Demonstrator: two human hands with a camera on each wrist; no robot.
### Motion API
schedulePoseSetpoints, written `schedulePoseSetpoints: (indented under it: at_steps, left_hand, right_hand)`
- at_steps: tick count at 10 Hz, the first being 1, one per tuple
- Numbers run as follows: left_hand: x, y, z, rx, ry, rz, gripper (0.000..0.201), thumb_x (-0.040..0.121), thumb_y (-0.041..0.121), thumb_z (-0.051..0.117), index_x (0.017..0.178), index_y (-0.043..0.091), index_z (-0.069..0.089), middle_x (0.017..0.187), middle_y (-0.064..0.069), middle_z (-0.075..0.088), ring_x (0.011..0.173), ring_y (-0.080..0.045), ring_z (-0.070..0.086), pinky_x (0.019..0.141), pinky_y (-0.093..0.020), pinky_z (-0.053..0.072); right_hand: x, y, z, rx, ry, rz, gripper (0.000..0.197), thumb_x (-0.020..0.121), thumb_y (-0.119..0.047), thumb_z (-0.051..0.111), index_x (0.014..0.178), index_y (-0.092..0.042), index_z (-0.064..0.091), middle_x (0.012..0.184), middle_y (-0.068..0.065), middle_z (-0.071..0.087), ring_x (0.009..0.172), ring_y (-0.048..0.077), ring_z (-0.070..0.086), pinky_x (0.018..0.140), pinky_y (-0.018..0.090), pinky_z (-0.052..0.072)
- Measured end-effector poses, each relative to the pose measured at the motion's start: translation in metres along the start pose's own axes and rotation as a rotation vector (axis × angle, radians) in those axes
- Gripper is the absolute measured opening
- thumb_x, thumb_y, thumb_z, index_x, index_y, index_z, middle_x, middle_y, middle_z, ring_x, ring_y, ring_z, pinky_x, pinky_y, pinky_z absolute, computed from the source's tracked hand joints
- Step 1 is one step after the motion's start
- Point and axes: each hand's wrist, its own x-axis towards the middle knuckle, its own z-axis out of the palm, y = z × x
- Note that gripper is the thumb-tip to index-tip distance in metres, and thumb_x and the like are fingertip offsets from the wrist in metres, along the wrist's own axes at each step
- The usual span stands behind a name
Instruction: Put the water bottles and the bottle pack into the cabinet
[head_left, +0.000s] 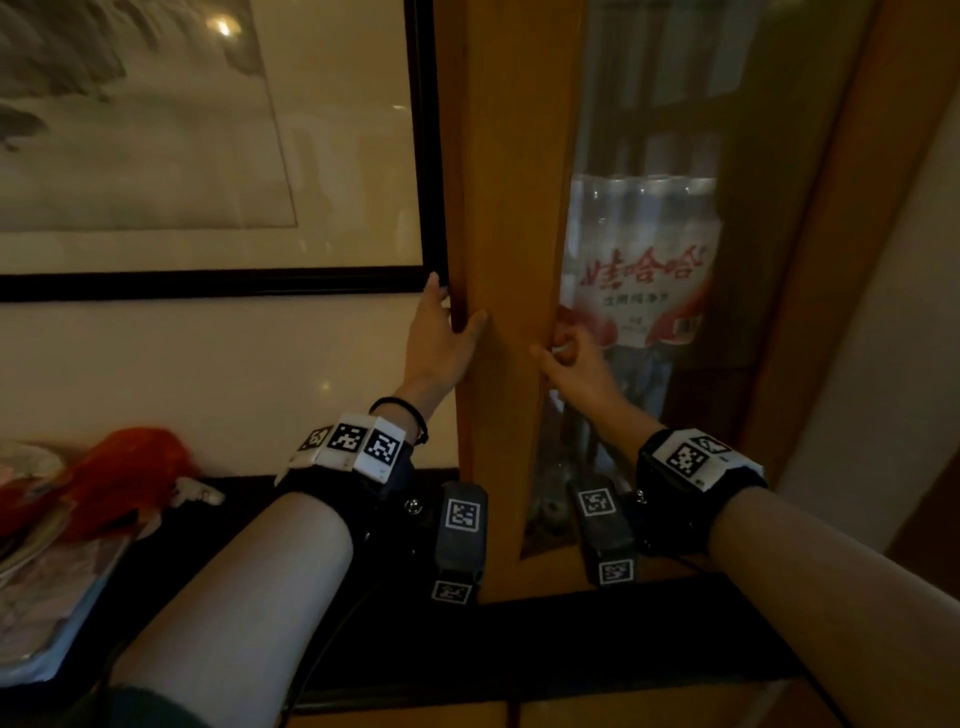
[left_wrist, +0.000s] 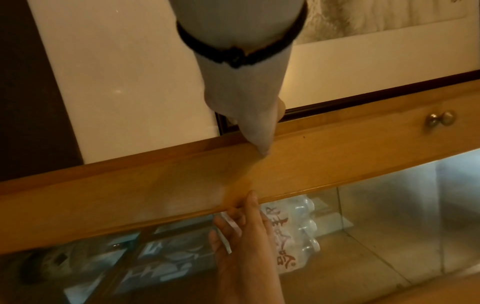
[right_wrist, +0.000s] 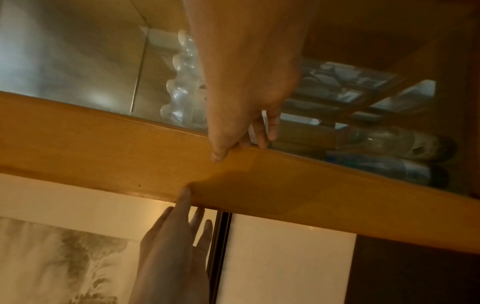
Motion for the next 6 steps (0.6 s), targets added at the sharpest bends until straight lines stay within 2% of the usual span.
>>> schedulePoseSetpoints:
  at_steps: [1, 2, 3, 4, 5, 6]
  left_hand:
    - [0.011, -0.01, 0.003, 0.073, 0.007, 0.025, 0.068, 0.092, 0.035, 0.06, 0.15, 0.017, 0.029, 0.148, -0.004, 0.043, 0.13, -0.025, 0.05, 0.105, -0.047, 0.046]
    - [0.016, -0.017, 0.006, 0.074, 0.039, 0.027, 0.055, 0.094, 0.033, 0.058, 0.144, 0.017, 0.04, 0.141, -0.004, 0.051, 0.119, -0.025, 0.059, 0.098, -0.042, 0.051]
    - [0.021, -0.02, 0.005, 0.069, 0.035, 0.049, 0.051, 0.094, 0.032, 0.058, 0.141, 0.016, 0.044, 0.137, -0.004, 0.054, 0.117, -0.025, 0.059, 0.097, -0.042, 0.052]
    - [0.022, -0.02, 0.002, 0.072, 0.029, 0.055, 0.049, 0.094, 0.032, 0.06, 0.137, 0.016, 0.045, 0.134, -0.005, 0.055, 0.115, -0.024, 0.06, 0.094, -0.039, 0.053]
    - [0.02, -0.02, 0.002, 0.036, 0.006, 0.044, 0.047, 0.094, 0.033, 0.059, 0.134, 0.015, 0.043, 0.133, -0.006, 0.056, 0.112, -0.025, 0.062, 0.089, -0.037, 0.055]
    - [0.02, -0.018, 0.0, 0.083, -0.02, 0.019, 0.046, 0.095, 0.035, 0.056, 0.134, 0.017, 0.039, 0.134, -0.009, 0.055, 0.114, -0.028, 0.06, 0.088, -0.042, 0.055]
  right_hand:
    - [0.011, 0.007, 0.006, -0.03, 0.01, 0.036, 0.028, 0.09, -0.04, 0.059, 0.104, -0.022, 0.042, 0.091, 0.0, 0.057, 0.088, 0.021, 0.063, 0.07, 0.034, 0.054]
    - [0.02, 0.018, 0.015, 0.0, 0.074, 0.052, 0.019, 0.091, -0.036, 0.059, 0.089, -0.023, 0.044, 0.081, 0.001, 0.057, 0.08, 0.023, 0.063, 0.075, 0.043, 0.056]
    - [0.024, 0.026, 0.025, -0.019, 0.178, 0.019, 0.029, 0.092, -0.032, 0.058, 0.071, -0.025, 0.039, 0.067, 0.0, 0.05, 0.062, 0.015, 0.052, 0.064, 0.035, 0.046]
    - [0.023, 0.029, 0.026, -0.014, 0.198, -0.013, 0.031, 0.091, -0.034, 0.058, 0.07, -0.02, 0.041, 0.066, 0.004, 0.049, 0.061, 0.016, 0.048, 0.061, 0.033, 0.041]
    - [0.024, 0.028, 0.024, -0.027, 0.161, -0.013, 0.033, 0.091, -0.036, 0.059, 0.067, -0.024, 0.04, 0.069, 0.007, 0.052, 0.065, 0.019, 0.053, 0.063, 0.036, 0.045]
    - [0.023, 0.024, 0.023, 0.006, 0.122, 0.066, 0.028, 0.094, -0.036, 0.053, 0.071, -0.024, 0.042, 0.074, 0.007, 0.055, 0.072, 0.023, 0.056, 0.071, 0.041, 0.049]
